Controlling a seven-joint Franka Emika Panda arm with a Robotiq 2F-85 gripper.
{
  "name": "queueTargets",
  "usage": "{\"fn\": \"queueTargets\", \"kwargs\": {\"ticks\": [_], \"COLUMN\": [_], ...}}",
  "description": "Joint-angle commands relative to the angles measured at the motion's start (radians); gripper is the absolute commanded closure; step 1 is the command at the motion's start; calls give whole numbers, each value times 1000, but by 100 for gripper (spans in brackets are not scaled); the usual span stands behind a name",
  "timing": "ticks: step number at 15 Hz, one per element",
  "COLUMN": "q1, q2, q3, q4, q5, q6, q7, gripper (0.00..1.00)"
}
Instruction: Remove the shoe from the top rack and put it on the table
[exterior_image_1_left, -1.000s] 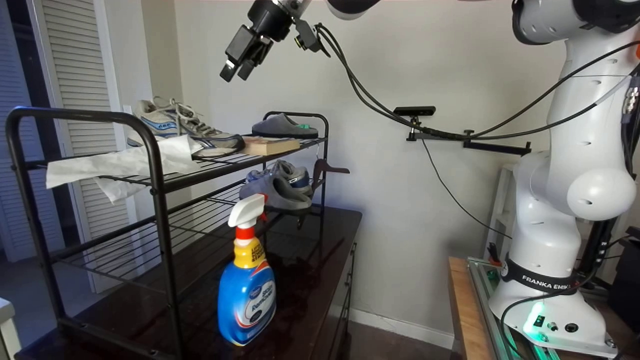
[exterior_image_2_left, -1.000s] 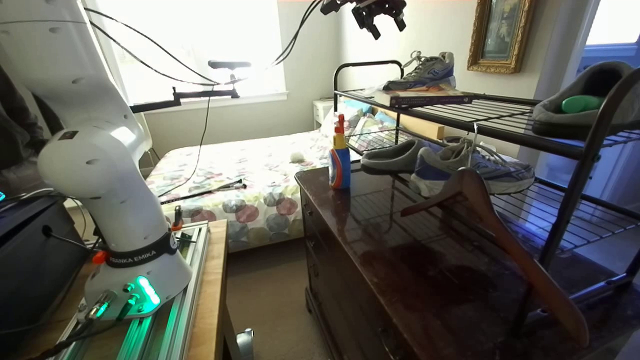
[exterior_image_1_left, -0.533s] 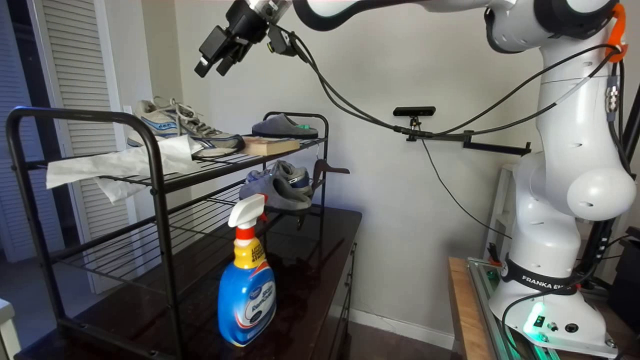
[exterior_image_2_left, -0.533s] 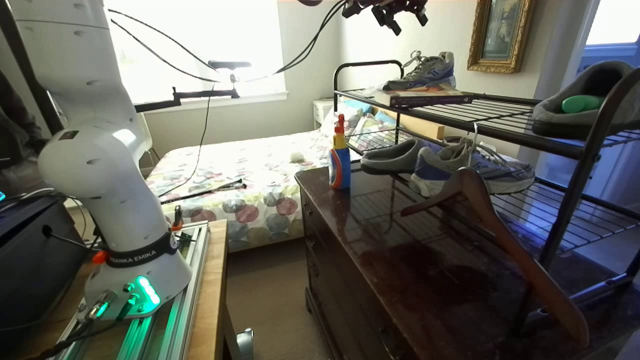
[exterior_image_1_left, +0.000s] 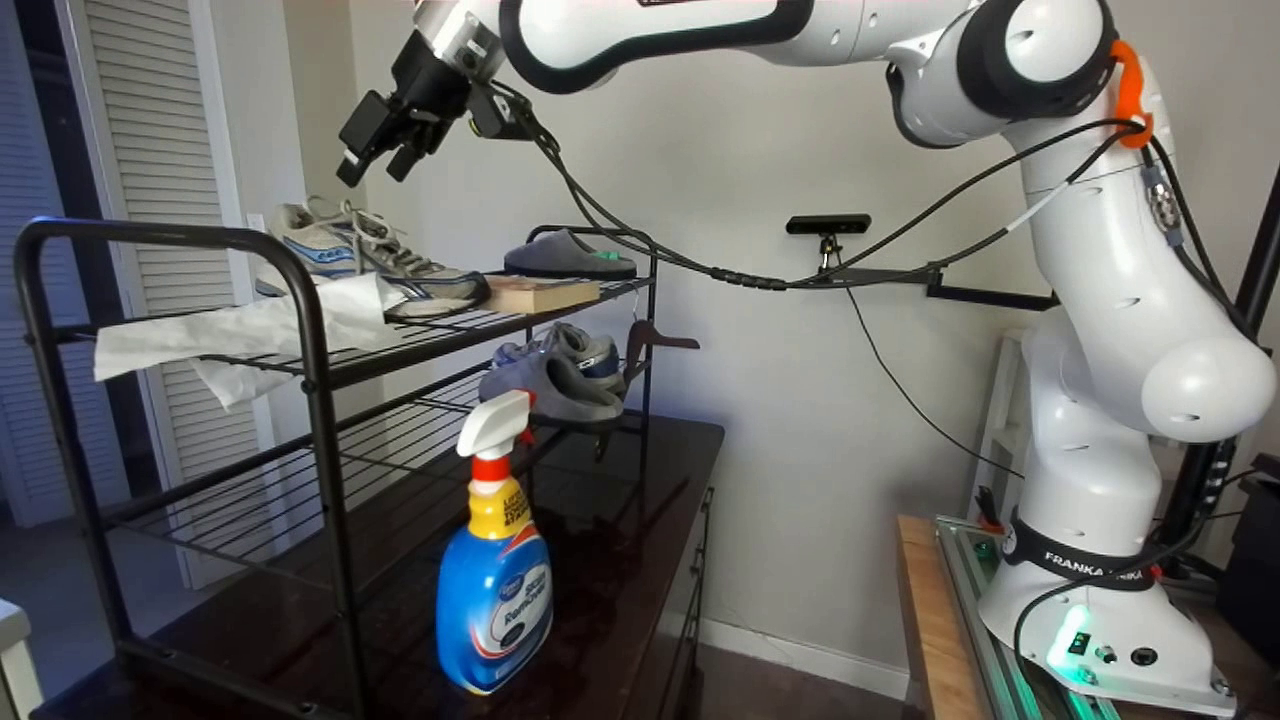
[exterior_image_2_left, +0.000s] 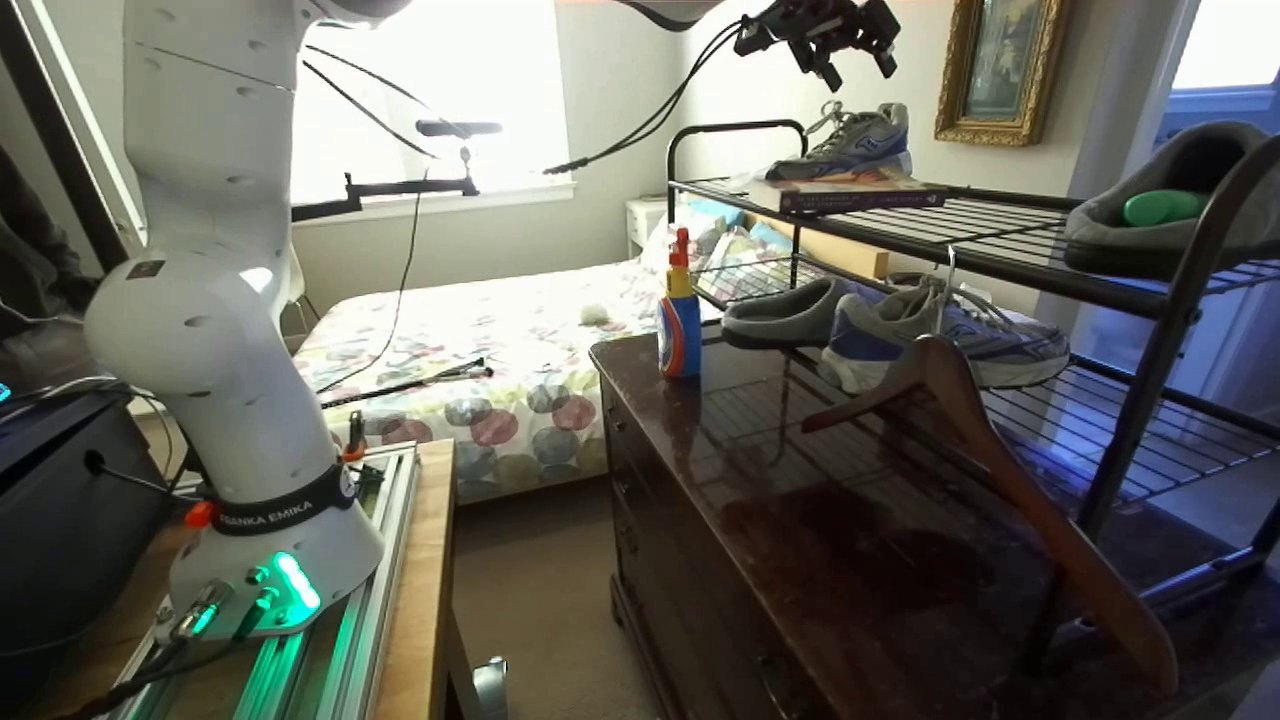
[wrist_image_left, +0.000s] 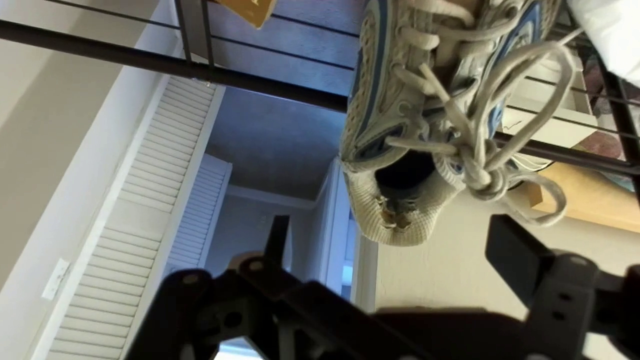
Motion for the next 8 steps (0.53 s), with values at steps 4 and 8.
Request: {"fn": "queueTargets", "kwargs": {"ticks": [4, 8], "q1": [41, 57], "q2": [192, 255], "q3": [-9, -23], "q4": [300, 407], "q5": [103, 102], "q6": [-259, -379], "q7": [-112, -110], "gripper": [0, 0]}}
